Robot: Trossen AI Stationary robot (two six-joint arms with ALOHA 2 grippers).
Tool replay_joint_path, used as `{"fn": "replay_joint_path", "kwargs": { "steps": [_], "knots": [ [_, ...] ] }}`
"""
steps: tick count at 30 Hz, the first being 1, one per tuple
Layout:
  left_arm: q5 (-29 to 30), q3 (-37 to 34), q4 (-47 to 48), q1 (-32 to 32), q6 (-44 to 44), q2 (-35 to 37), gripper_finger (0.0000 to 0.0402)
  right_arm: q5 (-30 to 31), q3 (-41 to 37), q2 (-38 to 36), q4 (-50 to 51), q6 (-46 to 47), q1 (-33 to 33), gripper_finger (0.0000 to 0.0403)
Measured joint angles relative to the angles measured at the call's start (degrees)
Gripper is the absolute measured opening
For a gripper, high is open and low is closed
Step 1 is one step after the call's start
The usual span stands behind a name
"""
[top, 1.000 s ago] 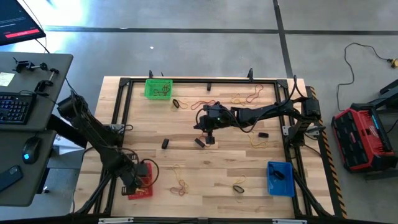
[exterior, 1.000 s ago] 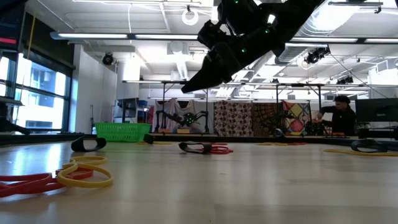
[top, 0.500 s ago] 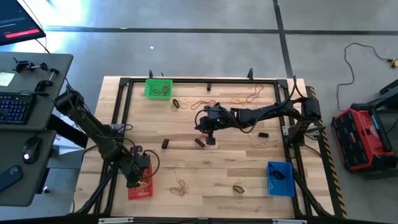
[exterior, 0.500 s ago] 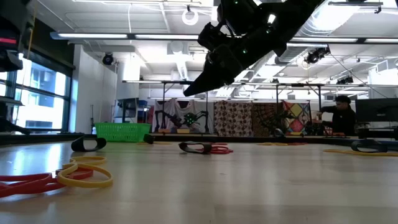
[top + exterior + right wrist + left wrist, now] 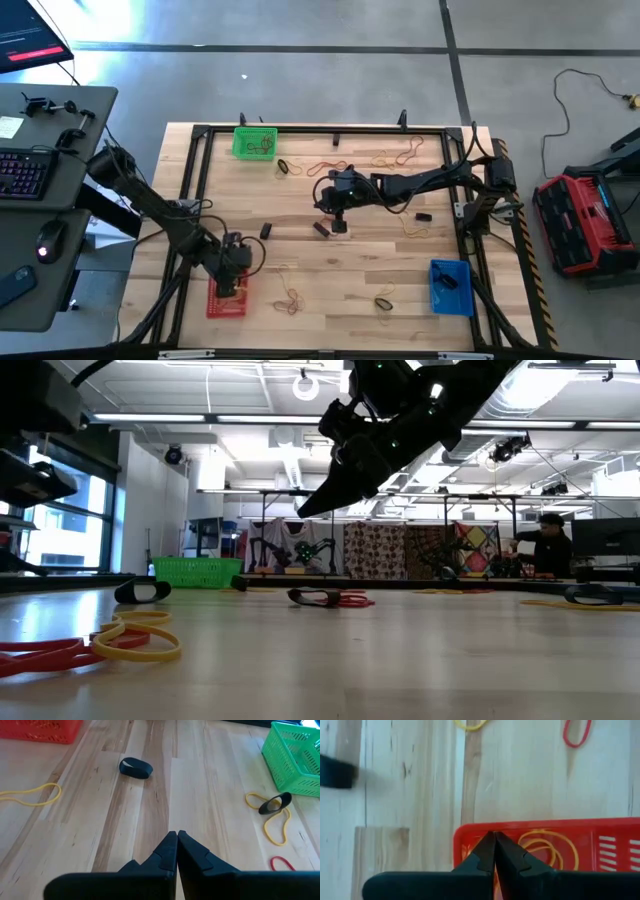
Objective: Sort rubber bands into baskets
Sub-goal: Adjust the red bin, then put the red rubber band into the green bin
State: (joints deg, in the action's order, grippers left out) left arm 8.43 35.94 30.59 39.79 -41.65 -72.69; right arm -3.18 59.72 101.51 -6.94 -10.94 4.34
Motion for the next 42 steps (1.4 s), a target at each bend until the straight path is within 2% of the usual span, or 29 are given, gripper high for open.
{"fn": "replay_joint_path", "kwargs": {
  "steps": [10, 14, 18, 21, 27, 34, 37, 42],
  "knots": [
    [0.7, 0.0, -3.1, -1.3, 3.3, 1.1, 0.0000, 0.0, 0.0, -0.3, 0.8, -0.1, 0.0, 0.0000],
    [1.0, 0.0, -3.3, -0.2, 2.8, 4.9, 0.0000, 1.3, 0.0, -2.1, 2.4, -0.5, -0.3, 0.0000],
    [4.4, 0.0, -4.1, 0.7, 3.4, 9.5, 0.0000, 3.7, 0.0, -4.8, 4.7, -1.4, -1.2, 0.0000],
    [5.9, -1.3, -9.4, 0.2, 7.9, 11.9, 0.0000, 4.5, -0.2, -5.8, 5.6, -1.5, -1.6, 0.0000],
    [0.3, -7.4, -26.8, -5.4, 17.7, 14.1, 0.0000, 4.5, -5.3, -6.1, -0.9, 0.3, -1.8, 0.0000],
    [-0.6, -9.1, -32.7, -13.5, 26.6, 14.8, 0.0000, 5.3, -13.4, -8.3, -6.8, 6.6, -2.1, 0.0000],
    [-1.6, -9.1, -36.3, -16.6, 31.3, 14.4, 0.0000, 8.8, -16.4, -12.3, -4.8, 10.0, -3.6, 0.0000],
    [-4.9, -9.1, -41.1, -21.9, 36.1, 12.9, 0.0000, 15.3, -18.5, -22.2, 9.7, 18.8, -8.3, 0.0000]
  ]
}}
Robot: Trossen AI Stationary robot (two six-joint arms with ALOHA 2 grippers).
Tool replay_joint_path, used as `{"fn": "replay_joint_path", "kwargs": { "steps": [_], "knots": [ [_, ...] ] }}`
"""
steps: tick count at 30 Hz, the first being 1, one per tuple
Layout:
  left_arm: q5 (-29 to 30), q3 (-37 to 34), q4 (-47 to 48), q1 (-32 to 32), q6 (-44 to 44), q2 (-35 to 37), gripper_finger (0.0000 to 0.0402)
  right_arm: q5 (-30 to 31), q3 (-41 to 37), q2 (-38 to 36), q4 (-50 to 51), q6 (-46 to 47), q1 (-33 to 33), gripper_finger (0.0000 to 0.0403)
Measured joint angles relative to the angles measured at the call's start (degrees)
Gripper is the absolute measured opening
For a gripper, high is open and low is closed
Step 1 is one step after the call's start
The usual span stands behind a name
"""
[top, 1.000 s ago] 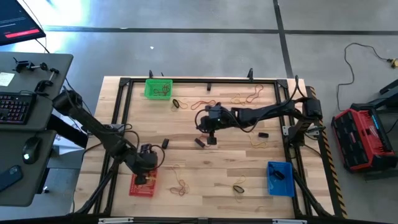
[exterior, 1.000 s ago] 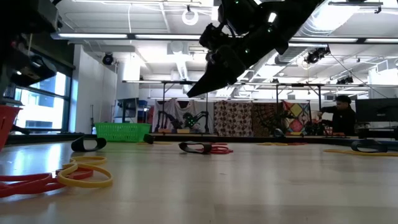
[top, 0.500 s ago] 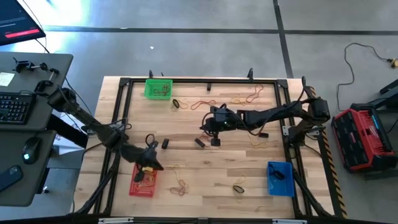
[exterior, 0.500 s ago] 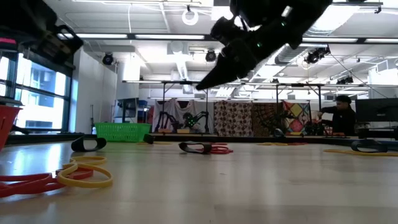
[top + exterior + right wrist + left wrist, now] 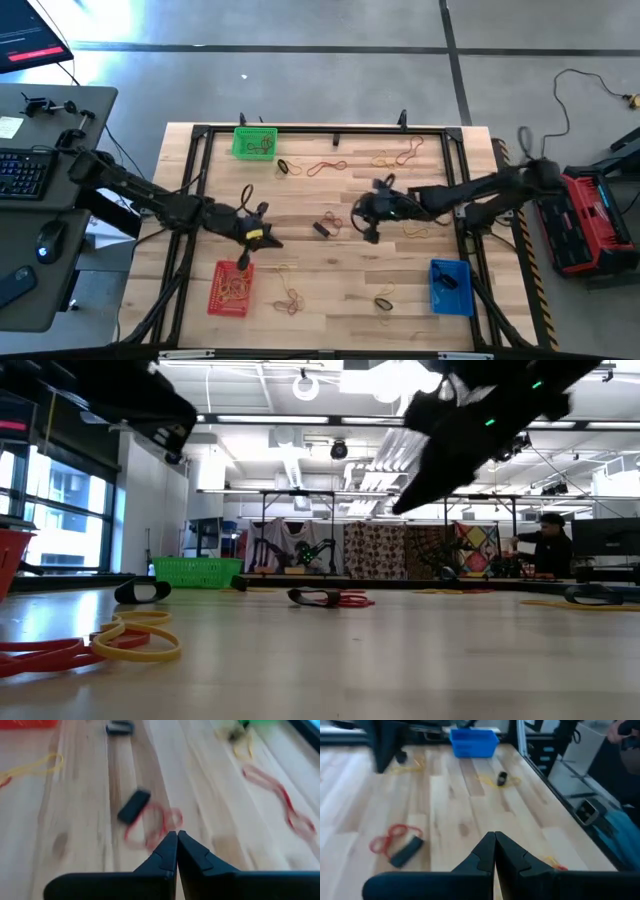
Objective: Sort rubber bands into baskets
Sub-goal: Put the red rubber band into the green bin
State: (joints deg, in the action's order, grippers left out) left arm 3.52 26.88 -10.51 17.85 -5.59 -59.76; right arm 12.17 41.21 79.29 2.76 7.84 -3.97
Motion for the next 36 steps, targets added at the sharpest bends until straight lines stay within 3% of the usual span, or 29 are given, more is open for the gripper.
{"fn": "replay_joint_path", "kwargs": {
  "steps": [5, 9, 16, 22, 30, 36],
  "knots": [
    [-0.7, 0.0, -4.3, -4.6, 2.5, -2.6, 0.0000, 4.9, 0.0, -8.1, 15.2, 11.8, -5.4, 0.0000],
    [-2.6, 0.0, -10.0, -7.3, 5.0, -6.3, 0.0000, 5.4, 0.0, -11.8, 25.8, 21.1, -9.0, 0.0000],
    [-9.4, 0.1, -22.2, -11.1, 6.3, -14.4, 0.0000, 5.4, 0.0, -12.7, 37.9, 33.7, -12.4, 0.0000],
    [-11.0, 0.0, -27.4, -12.4, 6.4, -19.0, 0.0000, 7.2, 0.0, -12.1, 42.2, 38.2, -12.8, 0.0001],
    [-11.5, 0.0, -30.0, -14.7, 6.1, -20.2, 0.0000, 7.1, 0.0, -12.1, 45.1, 37.2, -5.8, 0.0008],
    [-11.8, 0.0, -30.0, -15.7, 6.3, -20.1, 0.0000, 6.9, 0.0, -12.1, 45.5, 27.1, 5.7, 0.0072]
  ]
}}
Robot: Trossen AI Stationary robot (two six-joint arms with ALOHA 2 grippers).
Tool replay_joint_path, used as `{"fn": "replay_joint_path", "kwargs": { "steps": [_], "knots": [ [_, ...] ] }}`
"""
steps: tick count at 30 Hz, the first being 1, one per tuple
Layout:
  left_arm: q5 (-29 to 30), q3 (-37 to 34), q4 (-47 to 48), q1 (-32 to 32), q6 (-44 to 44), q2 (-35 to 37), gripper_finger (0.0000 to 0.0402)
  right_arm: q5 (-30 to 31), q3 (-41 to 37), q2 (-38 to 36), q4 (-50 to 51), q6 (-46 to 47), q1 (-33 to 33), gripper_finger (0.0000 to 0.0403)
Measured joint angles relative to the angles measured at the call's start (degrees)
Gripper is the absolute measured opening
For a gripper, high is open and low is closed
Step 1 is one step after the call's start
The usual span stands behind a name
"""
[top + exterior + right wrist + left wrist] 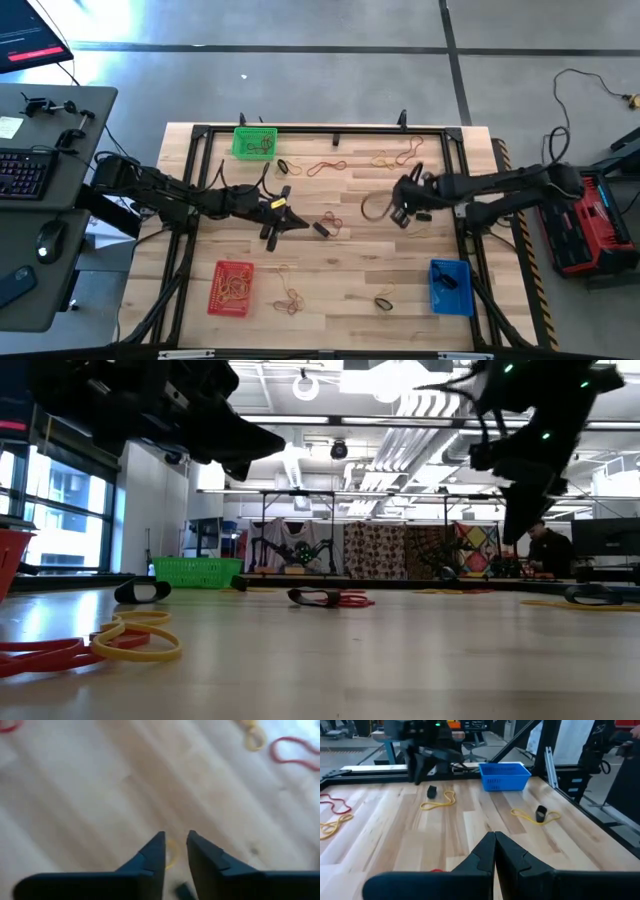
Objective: Sort rubber bands into baskets
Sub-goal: Put the red rubber band into the green bin
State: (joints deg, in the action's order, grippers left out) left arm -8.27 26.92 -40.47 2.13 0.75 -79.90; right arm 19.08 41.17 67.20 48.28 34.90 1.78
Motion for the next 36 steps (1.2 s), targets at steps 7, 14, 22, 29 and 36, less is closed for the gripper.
{"fn": "replay_joint_path", "kwargs": {
  "steps": [7, 14, 22, 29, 36],
  "knots": [
    [0.0, 0.0, 0.2, 0.0, 0.0, 0.0, 0.0000, -5.4, 0.0, 0.0, -7.7, -14.2, 19.6, 0.0112],
    [0.0, 0.0, 0.1, 0.0, -0.5, 0.0, 0.0000, -12.5, 0.0, 0.4, -16.9, -17.0, 37.4, 0.0113],
    [0.3, 0.0, 0.2, 0.0, -0.5, 0.0, 0.0000, -14.6, 0.0, 8.6, -19.9, -20.7, 46.9, 0.0113],
    [0.3, 0.0, 0.2, 0.0, 0.6, 0.0, 0.0000, -14.7, 0.0, 15.4, -23.0, -34.5, 46.6, 0.0113],
    [0.3, 0.0, 0.3, 0.0, 1.0, 0.0, 0.0000, -15.3, 0.0, 19.6, -27.6, -45.0, 46.6, 0.0113]
  ]
}}
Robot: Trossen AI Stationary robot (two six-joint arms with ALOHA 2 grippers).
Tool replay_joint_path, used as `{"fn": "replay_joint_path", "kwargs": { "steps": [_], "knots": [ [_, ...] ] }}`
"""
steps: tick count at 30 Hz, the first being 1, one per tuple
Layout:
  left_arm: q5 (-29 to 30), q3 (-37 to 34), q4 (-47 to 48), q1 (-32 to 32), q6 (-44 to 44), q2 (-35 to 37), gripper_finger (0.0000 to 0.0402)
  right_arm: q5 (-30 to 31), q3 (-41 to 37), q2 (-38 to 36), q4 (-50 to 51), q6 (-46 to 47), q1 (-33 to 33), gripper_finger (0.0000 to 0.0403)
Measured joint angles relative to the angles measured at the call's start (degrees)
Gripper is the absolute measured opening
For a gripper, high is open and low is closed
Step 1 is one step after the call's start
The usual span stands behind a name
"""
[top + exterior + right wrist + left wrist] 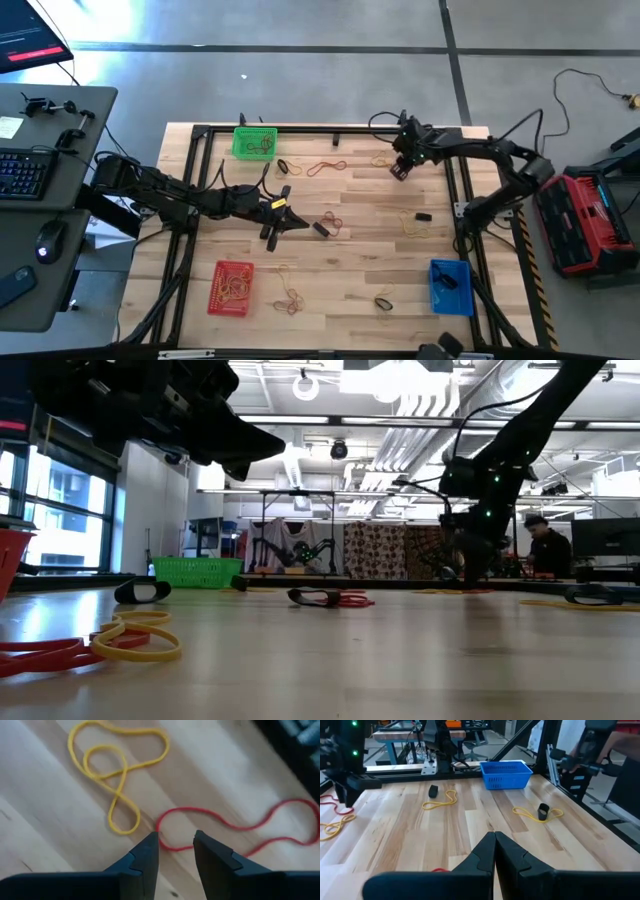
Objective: Sort rubber bands into baskets
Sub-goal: Put the red rubber band into the green bin
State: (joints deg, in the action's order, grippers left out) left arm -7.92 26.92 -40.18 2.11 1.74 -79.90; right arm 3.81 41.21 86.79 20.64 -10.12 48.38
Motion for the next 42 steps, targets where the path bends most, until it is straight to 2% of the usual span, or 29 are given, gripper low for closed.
{"fn": "replay_joint_path", "kwargs": {
  "steps": [8, 11, 16, 20, 26, 32, 35, 42],
  "knots": [
    [0.0, 0.0, 0.1, 0.0, 0.0, 0.0, 0.0000, -1.3, 0.4, 4.4, -0.2, -3.0, 0.0, 0.0109],
    [0.0, 0.0, 0.4, 0.0, 0.0, 0.0, 0.0000, -1.7, 0.4, 4.8, -0.1, -3.4, 0.0, 0.0086],
    [0.1, 0.0, 0.4, 0.0, 0.0, 0.0, 0.0000, -2.4, 0.4, 4.2, 0.3, -4.2, -0.1, 0.0011],
    [0.3, 0.0, 0.4, 0.0, 0.0, 0.0, 0.0000, -2.5, 2.1, 3.3, 3.6, -3.8, 0.0, 0.0012],
    [4.2, 0.0, 0.6, 0.2, 0.0, 0.0, 0.0000, -2.2, 6.3, -2.2, 8.5, -3.0, -1.6, 0.0003],
    [10.4, 0.0, 2.5, 0.2, -0.1, 0.0, 0.0005, -2.2, 8.3, -10.5, 9.1, 0.4, -6.9, 0.0000],
    [12.4, 0.0, 2.9, 0.2, -0.1, 0.0, 0.0016, -2.0, 8.3, -14.5, 8.8, 2.9, -10.1, 0.0000],
    [13.8, 0.0, 3.1, 0.2, 0.0, 0.0, 0.0057, 3.8, 8.3, -19.7, 9.1, 6.3, -17.3, 0.0000]
  ]
}}
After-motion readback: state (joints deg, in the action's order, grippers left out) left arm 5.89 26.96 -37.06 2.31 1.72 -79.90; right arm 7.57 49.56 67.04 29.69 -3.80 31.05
